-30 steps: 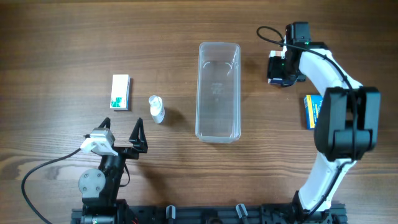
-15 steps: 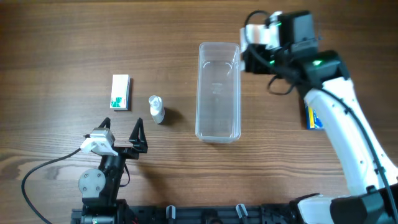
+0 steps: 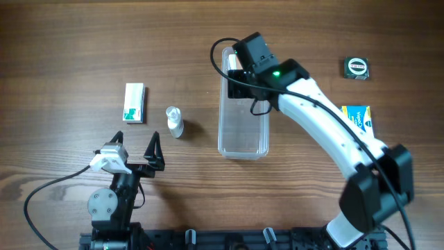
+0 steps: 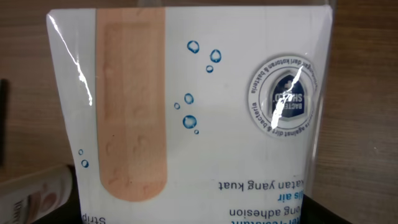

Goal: Pack container
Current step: 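Carry the Hansaplast box left over the clear container and lower it, then open the right gripper to release the box and lift away, then move the right gripper to the blue-yellow VapoDrops box and grasp it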

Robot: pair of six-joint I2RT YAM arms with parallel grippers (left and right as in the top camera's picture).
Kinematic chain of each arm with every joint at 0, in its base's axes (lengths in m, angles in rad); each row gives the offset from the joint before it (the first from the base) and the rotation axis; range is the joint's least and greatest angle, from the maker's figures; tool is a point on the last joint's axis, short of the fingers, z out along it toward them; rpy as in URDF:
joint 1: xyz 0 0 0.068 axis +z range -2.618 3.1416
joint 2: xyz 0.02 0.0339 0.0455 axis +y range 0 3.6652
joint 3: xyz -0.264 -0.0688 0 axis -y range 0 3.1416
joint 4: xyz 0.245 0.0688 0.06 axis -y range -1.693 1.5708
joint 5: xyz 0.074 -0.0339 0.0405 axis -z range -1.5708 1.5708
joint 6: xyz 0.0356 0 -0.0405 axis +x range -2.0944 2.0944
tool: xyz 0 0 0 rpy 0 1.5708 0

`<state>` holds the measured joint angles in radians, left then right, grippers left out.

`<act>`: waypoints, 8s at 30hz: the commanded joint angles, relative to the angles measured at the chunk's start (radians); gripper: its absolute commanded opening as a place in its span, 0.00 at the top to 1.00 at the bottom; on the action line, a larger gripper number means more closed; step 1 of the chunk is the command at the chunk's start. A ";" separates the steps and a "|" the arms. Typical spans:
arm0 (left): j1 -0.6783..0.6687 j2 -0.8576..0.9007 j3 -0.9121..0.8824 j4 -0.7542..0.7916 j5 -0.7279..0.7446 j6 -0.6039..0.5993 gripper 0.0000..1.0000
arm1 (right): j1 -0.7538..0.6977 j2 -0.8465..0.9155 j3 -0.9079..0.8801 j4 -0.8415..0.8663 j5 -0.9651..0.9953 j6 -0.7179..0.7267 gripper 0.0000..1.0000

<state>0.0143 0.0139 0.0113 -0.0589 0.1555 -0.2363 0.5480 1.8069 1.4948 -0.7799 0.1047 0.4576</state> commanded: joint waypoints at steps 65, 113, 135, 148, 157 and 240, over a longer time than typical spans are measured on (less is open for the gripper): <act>0.005 -0.007 -0.006 -0.001 0.008 0.023 0.00 | -0.002 0.179 0.119 -0.071 0.082 0.065 0.20; 0.005 -0.007 -0.006 -0.001 0.008 0.023 0.00 | 0.001 0.151 -0.102 -0.015 -0.116 0.000 0.96; 0.005 -0.007 -0.006 -0.001 0.008 0.023 0.00 | 0.001 0.151 -0.102 0.060 -0.069 0.044 0.96; 0.005 -0.007 -0.006 -0.001 0.008 0.023 0.00 | 0.001 0.151 -0.082 0.069 -0.072 0.039 0.96; 0.005 -0.007 -0.006 -0.001 0.008 0.023 0.00 | 0.001 0.116 0.194 -0.192 -0.077 -0.042 0.90; 0.005 -0.007 -0.006 -0.001 0.008 0.023 0.00 | -0.827 0.005 -0.179 -0.211 -0.035 -0.621 0.00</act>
<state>0.0143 0.0139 0.0113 -0.0586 0.1555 -0.2363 -0.2787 1.7992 1.3289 -0.9955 0.0860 -0.1444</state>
